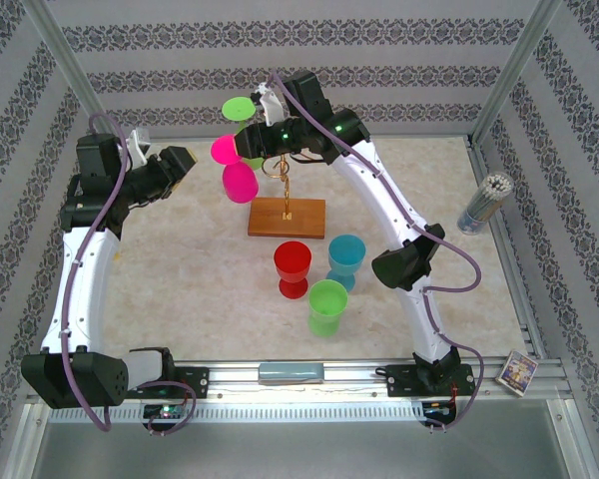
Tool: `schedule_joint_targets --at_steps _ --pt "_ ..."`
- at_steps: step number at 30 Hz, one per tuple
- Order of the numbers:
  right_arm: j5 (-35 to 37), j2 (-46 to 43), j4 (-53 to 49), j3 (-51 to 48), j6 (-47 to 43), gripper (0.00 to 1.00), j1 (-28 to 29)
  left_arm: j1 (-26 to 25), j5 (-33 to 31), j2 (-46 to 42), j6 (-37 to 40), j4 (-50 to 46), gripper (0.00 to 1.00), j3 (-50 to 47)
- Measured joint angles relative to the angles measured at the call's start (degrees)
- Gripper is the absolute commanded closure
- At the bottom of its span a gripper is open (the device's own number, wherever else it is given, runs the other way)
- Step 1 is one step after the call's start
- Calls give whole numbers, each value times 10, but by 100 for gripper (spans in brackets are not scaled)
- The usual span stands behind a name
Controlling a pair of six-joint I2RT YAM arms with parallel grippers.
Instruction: Take the wine glass off the wine glass rack
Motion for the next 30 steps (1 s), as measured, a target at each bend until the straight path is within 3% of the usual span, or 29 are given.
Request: schedule_joint_targets --at_steps 30 --pt "0 0 -6 0 0 68 0 3 1 -2 -6 4 43 -7"
